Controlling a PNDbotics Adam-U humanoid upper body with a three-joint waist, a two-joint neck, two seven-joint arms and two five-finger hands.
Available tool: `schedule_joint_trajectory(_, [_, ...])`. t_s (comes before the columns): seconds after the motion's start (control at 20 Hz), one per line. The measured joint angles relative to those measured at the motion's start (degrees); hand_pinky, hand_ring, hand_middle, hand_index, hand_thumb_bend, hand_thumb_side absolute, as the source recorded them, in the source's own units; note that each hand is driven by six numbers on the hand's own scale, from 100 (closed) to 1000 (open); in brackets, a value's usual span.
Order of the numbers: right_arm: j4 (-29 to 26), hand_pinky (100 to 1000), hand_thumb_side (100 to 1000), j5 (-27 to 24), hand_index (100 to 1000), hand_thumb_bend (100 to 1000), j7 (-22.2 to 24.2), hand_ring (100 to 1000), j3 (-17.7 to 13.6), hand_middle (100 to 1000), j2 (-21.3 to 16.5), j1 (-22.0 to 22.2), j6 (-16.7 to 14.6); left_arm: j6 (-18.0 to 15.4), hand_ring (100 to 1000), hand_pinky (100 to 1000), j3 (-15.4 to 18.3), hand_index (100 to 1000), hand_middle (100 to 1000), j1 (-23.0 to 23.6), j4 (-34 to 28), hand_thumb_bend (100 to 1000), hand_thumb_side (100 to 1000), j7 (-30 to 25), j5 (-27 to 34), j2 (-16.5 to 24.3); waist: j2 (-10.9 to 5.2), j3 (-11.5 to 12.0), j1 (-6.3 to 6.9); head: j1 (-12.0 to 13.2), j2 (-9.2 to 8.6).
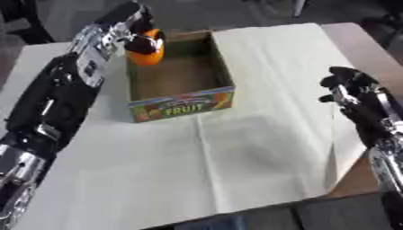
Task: Pick up objects on the table and place them in the box.
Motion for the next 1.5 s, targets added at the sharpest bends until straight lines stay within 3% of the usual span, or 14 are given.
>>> schedule_joint_trajectory(0.1, [0.00, 627, 371, 0.00, 790, 100, 0.00, 781, 0.00, 636, 0.00, 0.00, 0.00, -0.60, 486, 517, -0.28, 644, 475, 0.65, 0.03, 473, 177, 0.28, -0.69, -0.40, 0.04, 0.16, -0.01, 0.00, 0.00])
schedule_joint_trajectory(0.2, [0.00, 627, 371, 0.00, 790, 100, 0.00, 781, -0.01, 636, 0.00, 0.00, 0.00, -1.37, 600, 599, -0.54, 748, 601, 1.31, -0.04, 703, 161, 0.47, -0.70, -0.47, 0.09, 0.50, -0.02, -0.02, 0.00])
schedule_joint_trajectory(0.3, [0.00, 628, 371, 0.00, 790, 100, 0.00, 781, -0.02, 637, 0.01, -0.01, -0.01, -2.28, 704, 670, -0.55, 811, 713, 1.89, -0.66, 864, 338, 0.82, -0.03, -0.46, 0.09, 0.92, -0.12, -0.05, 0.00])
schedule_joint_trajectory(0.35, [0.00, 628, 371, 0.00, 790, 100, -0.01, 781, -0.02, 637, 0.01, -0.01, -0.01, -2.80, 744, 700, -0.55, 827, 749, 2.16, -1.33, 893, 385, 1.15, 0.58, -0.46, 0.09, 1.19, -0.19, -0.10, 0.00])
schedule_joint_trajectory(0.55, [0.00, 628, 371, 0.00, 790, 100, -0.15, 782, -0.08, 638, 0.01, 0.01, -0.06, -5.49, 789, 736, -0.02, 845, 791, 3.75, -5.83, 878, 454, 3.49, 3.81, -0.04, 0.09, 2.62, -0.24, -0.66, 0.00])
schedule_joint_trajectory(0.7, [0.00, 629, 371, -0.01, 790, 100, -0.31, 782, -0.40, 638, 0.01, 0.09, -0.16, -7.04, 774, 731, 1.70, 830, 775, 5.18, -10.30, 774, 467, 6.01, 6.60, 1.17, 0.09, 3.93, -0.32, -1.12, 0.00])
schedule_joint_trajectory(0.75, [0.00, 629, 327, -0.02, 790, 100, -0.35, 782, -0.43, 638, 0.01, 0.16, -0.18, -7.51, 774, 731, 2.37, 830, 775, 5.78, -11.84, 774, 467, 6.95, 7.59, 1.62, 0.09, 4.36, -0.38, -1.28, 0.00])
schedule_joint_trajectory(0.8, [0.00, 629, 372, -0.02, 790, 100, -0.38, 782, -0.44, 639, 0.01, 0.28, -0.19, -7.90, 761, 722, 2.96, 817, 756, 6.44, -13.45, 704, 468, 7.91, 8.59, 2.12, 0.09, 4.78, -0.43, -1.41, 0.00])
schedule_joint_trajectory(1.0, [0.00, 629, 373, -0.11, 791, 100, -0.54, 782, -0.77, 640, 0.01, 0.53, -0.31, -9.51, 706, 690, 5.44, 789, 692, 9.85, -19.77, 555, 464, 11.78, 12.52, 4.10, 0.04, 7.19, -0.48, -2.03, 0.00])
schedule_joint_trajectory(1.05, [0.00, 629, 362, -0.13, 791, 100, -0.57, 782, -0.78, 640, 0.01, 0.61, -0.34, -9.77, 699, 686, 5.86, 787, 685, 11.07, -21.43, 487, 573, 12.77, 13.48, 4.52, 0.04, 7.71, -0.52, -2.16, 0.00])
schedule_joint_trajectory(1.1, [0.00, 629, 373, -0.15, 790, 100, -0.62, 782, -0.79, 640, 0.01, 0.63, -0.37, -9.94, 695, 684, 6.20, 784, 679, 12.37, -22.98, 525, 470, 13.74, 14.46, 4.92, 0.04, 8.17, -0.55, -2.30, 0.00])
schedule_joint_trajectory(1.3, [0.00, 629, 373, -0.18, 790, 100, -0.84, 782, -1.12, 640, 0.01, 0.76, -0.37, -9.23, 671, 667, 7.41, 767, 648, 18.03, -29.18, 487, 475, 17.55, 18.27, 6.13, 0.06, 9.69, -0.67, -2.62, 0.00])
schedule_joint_trajectory(1.5, [-0.01, 629, 373, -0.20, 790, 100, -1.15, 782, -1.45, 640, -0.01, 0.78, -0.43, -6.18, 633, 638, 8.85, 731, 611, 24.36, -35.59, 439, 460, 21.47, 22.21, 6.18, 0.35, 11.09, -0.71, -2.72, 0.00])
